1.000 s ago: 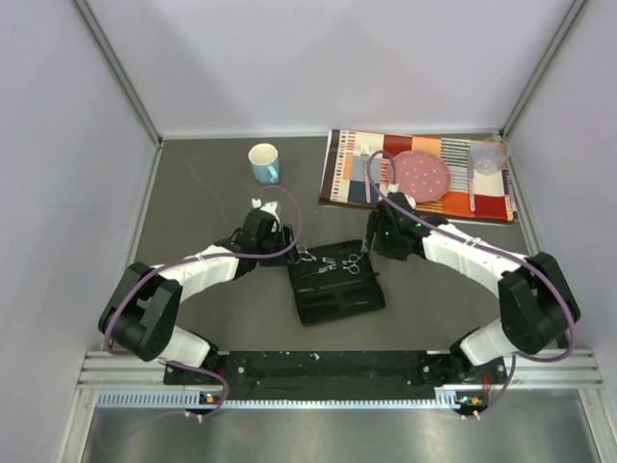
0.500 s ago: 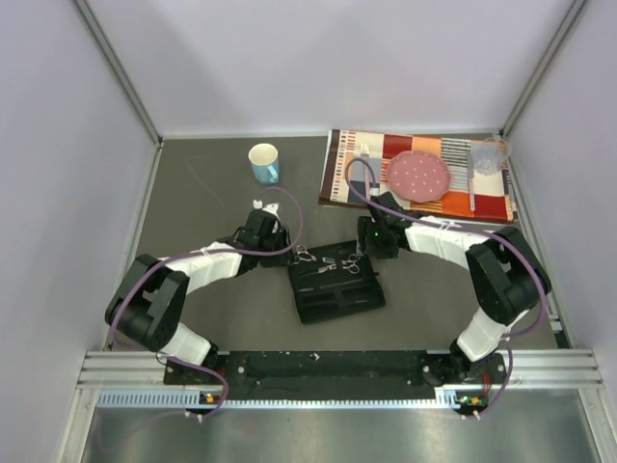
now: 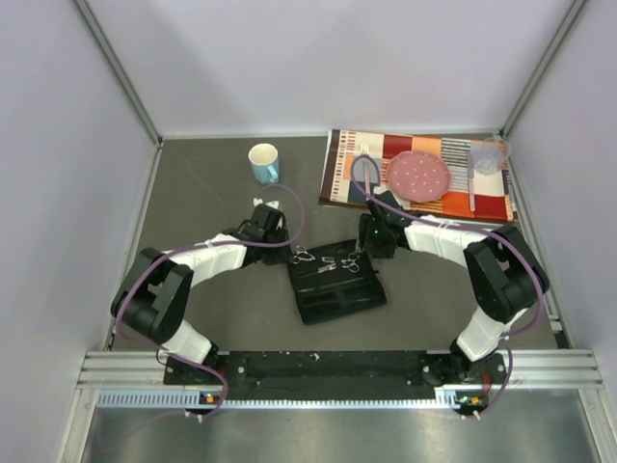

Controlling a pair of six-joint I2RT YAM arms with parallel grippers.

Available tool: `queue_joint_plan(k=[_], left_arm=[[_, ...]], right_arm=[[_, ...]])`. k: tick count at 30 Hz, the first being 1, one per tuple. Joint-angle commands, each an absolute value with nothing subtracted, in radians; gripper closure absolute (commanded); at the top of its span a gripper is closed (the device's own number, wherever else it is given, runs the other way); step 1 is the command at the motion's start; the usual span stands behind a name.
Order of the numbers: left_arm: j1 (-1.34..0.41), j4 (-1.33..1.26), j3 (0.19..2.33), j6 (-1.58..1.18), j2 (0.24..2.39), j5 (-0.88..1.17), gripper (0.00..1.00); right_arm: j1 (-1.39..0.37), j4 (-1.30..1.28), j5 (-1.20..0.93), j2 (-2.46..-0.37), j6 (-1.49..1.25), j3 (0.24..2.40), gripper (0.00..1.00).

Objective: Sort the hair-cutting tools
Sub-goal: Place the scissors in the hairdressing tool bag.

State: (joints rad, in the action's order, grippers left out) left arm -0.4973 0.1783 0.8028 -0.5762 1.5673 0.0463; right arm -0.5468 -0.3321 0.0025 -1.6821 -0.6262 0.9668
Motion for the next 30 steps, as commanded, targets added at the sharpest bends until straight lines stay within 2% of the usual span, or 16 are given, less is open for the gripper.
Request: queue_joint_plan(k=[1, 5, 6, 8, 9, 12, 14, 15, 16, 17, 20, 21, 24, 26, 28, 30], left_arm=[[-0.495, 0.270, 0.767, -0.684, 1.502, -0.064, 0.81], [-0.499, 0.301, 0.720, -0.750, 1.479, -0.090, 0.94], [-0.499, 0.301, 0.709, -0.768, 1.473, -0.109, 0.94], [-0.500, 0.316, 0.675, -0.785, 1.453, -0.130, 0.96], [-0.500, 0.325, 0.666, -0.802, 1.445, -0.158, 0.96], [-0.500, 0.344, 0.634, -0.811, 1.411, -0.175, 0.94], [-0.500, 0.342, 0.606, -0.815, 1.385, -0.175, 0.92], [-0.500, 0.344, 0.600, -0.816, 1.381, -0.169, 0.87], [-0.500, 0.338, 0.591, -0.815, 1.375, -0.158, 0.82], [-0.500, 0.337, 0.586, -0.818, 1.364, -0.152, 0.80], [-0.503, 0.330, 0.575, -0.821, 1.335, -0.138, 0.74], [-0.503, 0.328, 0.572, -0.822, 1.325, -0.138, 0.74], [-0.505, 0.337, 0.563, -0.842, 1.292, -0.124, 0.75], [-0.511, 0.328, 0.546, -0.847, 1.267, -0.124, 0.78], [-0.511, 0.343, 0.520, -0.870, 1.240, -0.136, 0.81], [-0.511, 0.341, 0.508, -0.874, 1.226, -0.143, 0.82]], right_arm=[[-0.545, -0.351, -0.018, -1.750, -0.750, 0.965, 0.51], [-0.545, -0.368, -0.021, -1.761, -0.827, 0.945, 0.64], [-0.545, -0.367, -0.017, -1.759, -0.844, 0.936, 0.71], [-0.546, -0.368, -0.014, -1.758, -0.889, 0.908, 0.78], [-0.546, -0.368, -0.008, -1.758, -0.905, 0.899, 0.83], [-0.551, -0.367, 0.024, -1.759, -0.960, 0.865, 0.91], [-0.563, -0.354, 0.032, -1.758, -0.980, 0.851, 0.93], [-0.568, -0.339, 0.026, -1.753, -0.980, 0.847, 0.93], [-0.572, -0.330, 0.017, -1.750, -0.976, 0.845, 0.92], [-0.581, -0.315, 0.011, -1.746, -0.951, 0.853, 0.91], [-0.589, -0.290, 0.003, -1.736, -0.895, 0.877, 0.72], [-0.588, -0.284, -0.021, -1.729, -0.881, 0.882, 0.65], [-0.589, -0.282, -0.052, -1.718, -0.836, 0.907, 0.59], [-0.591, -0.279, -0.071, -1.712, -0.815, 0.911, 0.54], [-0.592, -0.293, -0.071, -1.721, -0.766, 0.942, 0.46], [-0.592, -0.299, -0.084, -1.730, -0.738, 0.951, 0.44]])
